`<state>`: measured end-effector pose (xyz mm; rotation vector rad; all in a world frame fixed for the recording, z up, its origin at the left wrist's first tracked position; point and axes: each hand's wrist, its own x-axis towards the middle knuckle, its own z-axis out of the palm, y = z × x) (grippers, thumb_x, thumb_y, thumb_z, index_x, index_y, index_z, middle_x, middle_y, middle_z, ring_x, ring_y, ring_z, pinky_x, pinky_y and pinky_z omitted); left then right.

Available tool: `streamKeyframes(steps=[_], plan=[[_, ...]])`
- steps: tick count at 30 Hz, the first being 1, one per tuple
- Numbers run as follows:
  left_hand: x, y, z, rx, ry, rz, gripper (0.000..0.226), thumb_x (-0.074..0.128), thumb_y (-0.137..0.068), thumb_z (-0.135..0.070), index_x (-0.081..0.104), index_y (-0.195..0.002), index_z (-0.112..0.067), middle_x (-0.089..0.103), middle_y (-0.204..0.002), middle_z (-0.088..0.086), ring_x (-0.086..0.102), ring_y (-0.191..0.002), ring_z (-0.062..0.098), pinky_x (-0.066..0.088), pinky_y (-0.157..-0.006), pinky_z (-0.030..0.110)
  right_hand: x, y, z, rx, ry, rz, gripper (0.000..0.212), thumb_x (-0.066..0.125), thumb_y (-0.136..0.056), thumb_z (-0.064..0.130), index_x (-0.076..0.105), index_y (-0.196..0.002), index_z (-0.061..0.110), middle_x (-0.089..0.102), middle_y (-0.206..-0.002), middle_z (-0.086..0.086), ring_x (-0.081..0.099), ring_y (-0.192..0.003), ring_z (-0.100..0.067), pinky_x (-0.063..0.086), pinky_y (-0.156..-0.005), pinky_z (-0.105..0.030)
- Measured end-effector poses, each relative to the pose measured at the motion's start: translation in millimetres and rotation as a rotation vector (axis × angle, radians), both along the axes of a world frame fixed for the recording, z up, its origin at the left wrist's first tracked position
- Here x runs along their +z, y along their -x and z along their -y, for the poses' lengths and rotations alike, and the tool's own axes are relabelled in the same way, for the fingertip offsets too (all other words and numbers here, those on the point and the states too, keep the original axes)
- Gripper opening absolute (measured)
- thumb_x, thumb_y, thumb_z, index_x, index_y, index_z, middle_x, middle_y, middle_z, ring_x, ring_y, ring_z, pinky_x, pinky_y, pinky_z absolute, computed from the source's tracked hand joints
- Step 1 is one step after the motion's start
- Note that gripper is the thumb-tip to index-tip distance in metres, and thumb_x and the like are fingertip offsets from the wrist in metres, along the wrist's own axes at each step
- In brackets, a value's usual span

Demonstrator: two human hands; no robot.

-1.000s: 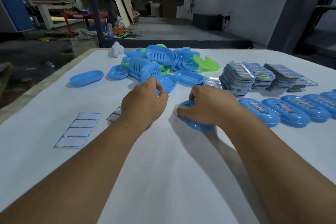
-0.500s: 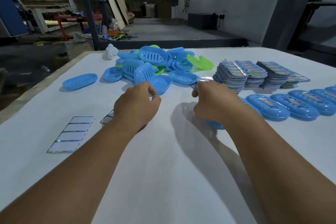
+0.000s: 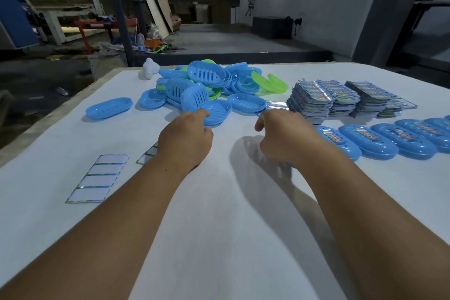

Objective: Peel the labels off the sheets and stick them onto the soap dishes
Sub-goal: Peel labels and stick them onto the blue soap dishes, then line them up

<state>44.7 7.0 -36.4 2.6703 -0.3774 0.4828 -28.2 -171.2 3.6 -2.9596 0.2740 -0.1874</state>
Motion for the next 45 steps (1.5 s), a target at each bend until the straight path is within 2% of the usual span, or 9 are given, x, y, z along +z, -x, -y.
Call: streamKeyframes(steps=[5, 14, 20, 25, 29, 33, 37, 42, 45], plan=[[-3.9, -7.2, -0.9, -0.017, 0.07, -0.073, 0.037, 0.055, -0.097, -0.027, 0.059, -0.134, -0.028, 0.057, -0.121, 0.009, 0.051, -0.117, 0.03, 0.043, -0.099, 0.039, -2.6, -3.9, -2.2, 0.015, -0.041, 0.016, 0.036, 0.059, -0.081, 0.013, 0.067, -0.115, 0.021, 0.062, -0.119, -0.006, 0.058, -0.111, -0.035, 0.052, -0.09, -0.04], [2.0, -1.9, 1.6, -0.042, 0.086, 0.146, 0.014, 0.064, -0.094, -0.036, 0.066, -0.101, -0.025, 0.054, -0.109, 0.0, 0.048, -0.108, 0.023, 0.044, -0.089, 0.036, -14.4, -18.2, -2.3, 0.09, -0.137, 0.163, 0.035, 0.058, -0.095, 0.028, 0.059, -0.131, 0.029, 0.054, -0.131, -0.005, 0.049, -0.124, -0.033, 0.044, -0.102, -0.042], [11.5, 10.0, 2.4, -0.16, 0.515, 0.097, 0.016, 0.058, -0.098, -0.035, 0.059, -0.098, -0.018, 0.065, -0.087, -0.01, 0.063, -0.087, 0.017, 0.052, -0.079, 0.036, -14.9, -19.0, -6.3, 0.2, -0.228, 0.276, 0.061, 0.071, -0.089, 0.042, 0.045, -0.143, 0.032, 0.046, -0.141, -0.001, 0.043, -0.13, -0.028, 0.038, -0.105, -0.039], [25.8, 8.9, 6.2, -0.146, 1.168, -0.325, 0.021, 0.059, -0.1, -0.032, 0.067, -0.098, -0.013, 0.076, -0.092, 0.006, 0.074, -0.079, 0.015, 0.06, -0.067, 0.029, -13.6, -21.1, -6.9, 0.287, -0.309, 0.375, 0.072, 0.083, -0.078, 0.042, 0.048, -0.141, 0.036, 0.046, -0.142, 0.004, 0.044, -0.127, -0.024, 0.037, -0.102, -0.034], [28.7, 10.7, 1.9, -0.154, 1.377, -0.548, 0.017, 0.057, -0.102, -0.026, 0.066, -0.095, -0.015, 0.077, -0.078, -0.003, 0.074, -0.072, 0.009, 0.056, -0.056, 0.021, -14.5, -23.5, -4.9, 0.346, -0.368, 0.382, 0.062, 0.084, -0.077, 0.045, 0.055, -0.131, 0.039, 0.055, -0.126, 0.015, 0.05, -0.106, -0.007, 0.037, -0.084, -0.018], [26.4, 6.6, -6.6, -0.071, 1.221, -0.554, 0.017, 0.061, -0.099, -0.026, 0.068, -0.092, -0.012, 0.077, -0.086, 0.004, 0.073, -0.079, 0.016, 0.059, -0.059, 0.026, -16.3, -26.7, -4.2, 0.375, -0.394, 0.29, 0.06, 0.088, -0.071, 0.047, 0.061, -0.124, 0.04, 0.061, -0.119, 0.016, 0.054, -0.096, -0.002, 0.043, -0.082, -0.02], [16.6, 4.9, -12.8, -0.009, 0.677, -0.208, 0.025, 0.065, -0.091, -0.034, 0.075, -0.084, -0.012, 0.075, -0.079, 0.0, 0.07, -0.084, 0.023, 0.057, -0.076, 0.034, -17.1, -28.2, 2.8, 0.372, -0.359, 0.171, 0.053, 0.087, -0.069, 0.053, 0.062, -0.115, 0.046, 0.06, -0.115, 0.017, 0.054, -0.089, 0.009, 0.037, -0.07, -0.011], [10.9, 10.9, -9.4, -0.159, 0.325, -0.119, 0.028, 0.068, -0.089, -0.042, 0.069, -0.116, -0.035, 0.063, -0.108, -0.015, 0.058, -0.098, 0.007, 0.041, -0.079, 0.023, -18.5, -26.1, 4.0, 0.367, -0.3, 0.023, 0.049, 0.082, -0.069, 0.059, 0.065, -0.114, 0.045, 0.062, -0.113, 0.023, 0.06, -0.093, 0.003, 0.043, -0.07, -0.017], [9.8, 12.2, -6.9, -0.205, 0.199, -0.127, 0.022, 0.066, -0.091, -0.041, 0.069, -0.112, -0.038, 0.064, -0.106, -0.015, 0.056, -0.098, 0.008, 0.041, -0.079, 0.024, -14.6, -26.8, 7.9, 0.334, -0.319, 0.067, 0.05, 0.076, -0.074, 0.066, 0.068, -0.116, 0.04, 0.065, -0.115, 0.019, 0.061, -0.101, -0.003, 0.044, -0.077, -0.022]])
